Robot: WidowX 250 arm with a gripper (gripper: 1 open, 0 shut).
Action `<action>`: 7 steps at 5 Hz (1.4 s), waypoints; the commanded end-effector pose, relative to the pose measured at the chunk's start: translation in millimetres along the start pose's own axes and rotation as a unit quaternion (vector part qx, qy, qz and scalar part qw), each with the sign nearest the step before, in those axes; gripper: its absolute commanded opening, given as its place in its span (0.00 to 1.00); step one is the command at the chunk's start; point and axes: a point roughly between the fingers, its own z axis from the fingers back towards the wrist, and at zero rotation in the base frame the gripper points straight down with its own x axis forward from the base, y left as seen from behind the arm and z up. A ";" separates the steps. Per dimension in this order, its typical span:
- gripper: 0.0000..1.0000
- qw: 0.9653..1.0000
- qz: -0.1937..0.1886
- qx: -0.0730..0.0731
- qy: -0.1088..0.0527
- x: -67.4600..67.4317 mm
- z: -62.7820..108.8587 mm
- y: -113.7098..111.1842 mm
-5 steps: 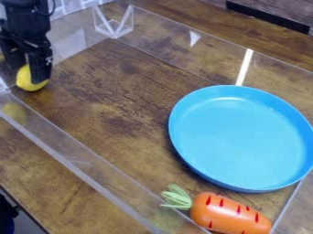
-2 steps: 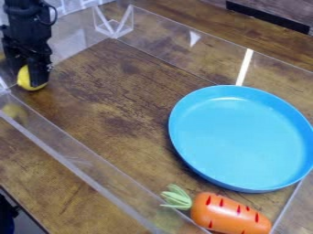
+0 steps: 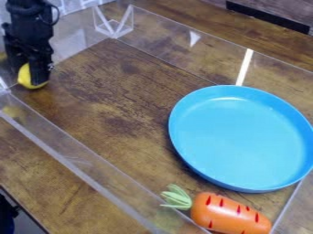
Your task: Remove the lemon from the blue tray and put it on the table
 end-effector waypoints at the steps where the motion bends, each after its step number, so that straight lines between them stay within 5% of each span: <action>1: 0.00 0.999 0.003 0.029 -0.025 11.1 16.2 11.7; 7: 0.00 0.998 0.005 0.054 -0.018 12.0 -9.3 13.4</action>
